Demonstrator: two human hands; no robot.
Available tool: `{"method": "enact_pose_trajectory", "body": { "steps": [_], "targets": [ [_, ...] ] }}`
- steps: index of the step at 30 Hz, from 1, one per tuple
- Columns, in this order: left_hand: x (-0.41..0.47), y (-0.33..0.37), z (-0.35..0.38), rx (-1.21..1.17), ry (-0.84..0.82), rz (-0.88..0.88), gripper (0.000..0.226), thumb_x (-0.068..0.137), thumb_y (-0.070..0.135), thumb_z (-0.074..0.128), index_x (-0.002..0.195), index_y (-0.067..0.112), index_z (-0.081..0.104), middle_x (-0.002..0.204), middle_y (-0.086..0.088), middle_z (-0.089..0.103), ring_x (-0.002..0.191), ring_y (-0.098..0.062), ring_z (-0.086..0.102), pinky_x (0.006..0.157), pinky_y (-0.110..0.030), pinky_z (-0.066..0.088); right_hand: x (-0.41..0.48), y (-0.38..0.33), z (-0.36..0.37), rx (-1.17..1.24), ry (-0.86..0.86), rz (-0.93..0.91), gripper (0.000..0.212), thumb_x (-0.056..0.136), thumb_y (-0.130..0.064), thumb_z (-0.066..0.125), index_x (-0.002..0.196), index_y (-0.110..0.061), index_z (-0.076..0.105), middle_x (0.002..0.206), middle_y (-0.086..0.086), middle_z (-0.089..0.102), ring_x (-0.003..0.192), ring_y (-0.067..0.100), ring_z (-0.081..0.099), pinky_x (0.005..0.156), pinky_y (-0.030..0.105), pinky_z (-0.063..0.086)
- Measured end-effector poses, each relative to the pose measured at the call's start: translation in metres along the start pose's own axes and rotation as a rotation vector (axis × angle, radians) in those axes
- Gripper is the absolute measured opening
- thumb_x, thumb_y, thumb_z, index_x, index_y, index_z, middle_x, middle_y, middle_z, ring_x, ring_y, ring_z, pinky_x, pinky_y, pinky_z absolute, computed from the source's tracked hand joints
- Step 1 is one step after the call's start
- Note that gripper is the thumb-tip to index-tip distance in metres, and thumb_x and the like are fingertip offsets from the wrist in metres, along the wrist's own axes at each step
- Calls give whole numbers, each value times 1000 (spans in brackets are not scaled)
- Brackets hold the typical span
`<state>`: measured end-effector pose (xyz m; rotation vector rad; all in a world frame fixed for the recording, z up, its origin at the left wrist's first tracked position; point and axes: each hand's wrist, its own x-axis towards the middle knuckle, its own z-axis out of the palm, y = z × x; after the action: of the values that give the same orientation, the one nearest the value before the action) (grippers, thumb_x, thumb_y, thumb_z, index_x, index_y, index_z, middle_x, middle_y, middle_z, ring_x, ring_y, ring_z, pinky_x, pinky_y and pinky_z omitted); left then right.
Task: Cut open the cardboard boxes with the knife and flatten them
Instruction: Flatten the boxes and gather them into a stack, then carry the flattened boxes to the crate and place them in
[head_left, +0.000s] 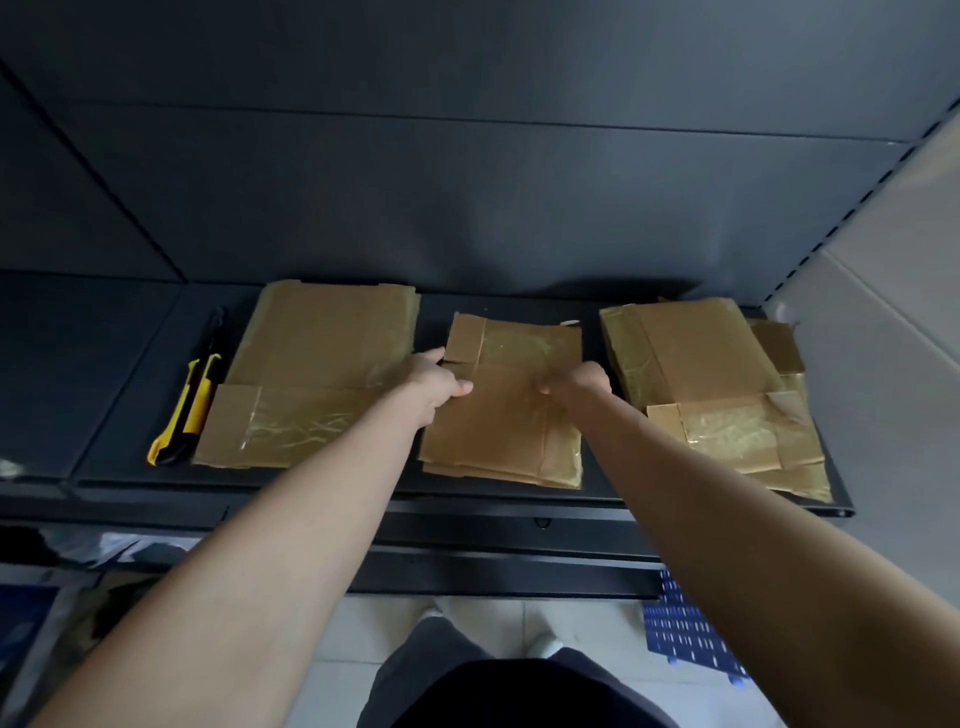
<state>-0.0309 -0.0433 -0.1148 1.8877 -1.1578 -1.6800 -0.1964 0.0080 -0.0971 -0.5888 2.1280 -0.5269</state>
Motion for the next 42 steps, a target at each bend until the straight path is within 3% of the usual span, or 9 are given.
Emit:
{"method": "enact_pose_trajectory", "body": {
  "steps": [3,7,11,14,17,20,30,35,42],
  "targets": [
    [3,8,-16,18,55,40,75,84,0,68,147,20,32,147,-7,42,132,-27,43,109,-46,36,-5,-10,1,211,-88,24,22,84,-11,71,100,-4,57,101,13,64,93,26,63,79,35,53],
    [-3,20,-41,192,40,170,55,86,5,66,137,10,46,134,-3,52,120,-22,51,104,-37,39,-8,-28,10,274,-68,-30,31,85,-13,71,110,1,59,96,11,64,95,28,65,86,39,54],
    [8,22,-97,316,398,239,22,90,5,60,112,4,64,120,-12,62,113,-29,58,92,-31,45,-8,-45,21,281,-33,-62,20,89,-15,67,101,-1,59,89,8,60,86,23,61,78,33,52],
    [15,3,-151,629,597,44,40,92,21,60,126,2,55,138,-18,45,123,-36,45,94,-42,43,-7,-47,31,236,8,-79,16,92,-12,63,103,-3,57,91,9,57,87,24,59,71,30,46],
    [15,-18,-185,718,525,-156,72,87,41,66,140,1,39,149,-21,27,132,-38,31,103,-46,36,-3,-43,41,193,42,-67,24,91,-13,63,110,1,58,98,13,62,89,28,62,71,33,50],
    [20,-25,-196,727,469,-173,85,84,51,65,144,2,32,152,-23,23,137,-39,24,108,-47,29,1,-39,46,142,68,-43,26,91,-16,64,108,3,60,78,9,57,80,27,59,72,34,51],
    [30,-17,-192,568,384,-198,112,73,31,82,148,2,4,151,-21,21,136,-35,31,110,-42,34,7,-36,48,145,111,50,7,87,-11,60,85,-3,60,76,9,61,84,28,66,84,42,57],
    [38,-13,-197,344,275,-189,110,76,15,80,149,2,-1,151,-21,27,137,-34,33,108,-40,33,6,-36,50,141,128,45,13,87,-8,58,96,0,62,71,8,56,80,28,62,86,42,56],
    [44,-14,-202,136,272,-109,70,92,32,62,146,2,29,151,-15,33,138,-30,34,111,-39,29,4,-37,50,253,97,47,23,87,-23,62,98,-3,62,75,6,58,78,23,61,74,33,53]
  ]
}}
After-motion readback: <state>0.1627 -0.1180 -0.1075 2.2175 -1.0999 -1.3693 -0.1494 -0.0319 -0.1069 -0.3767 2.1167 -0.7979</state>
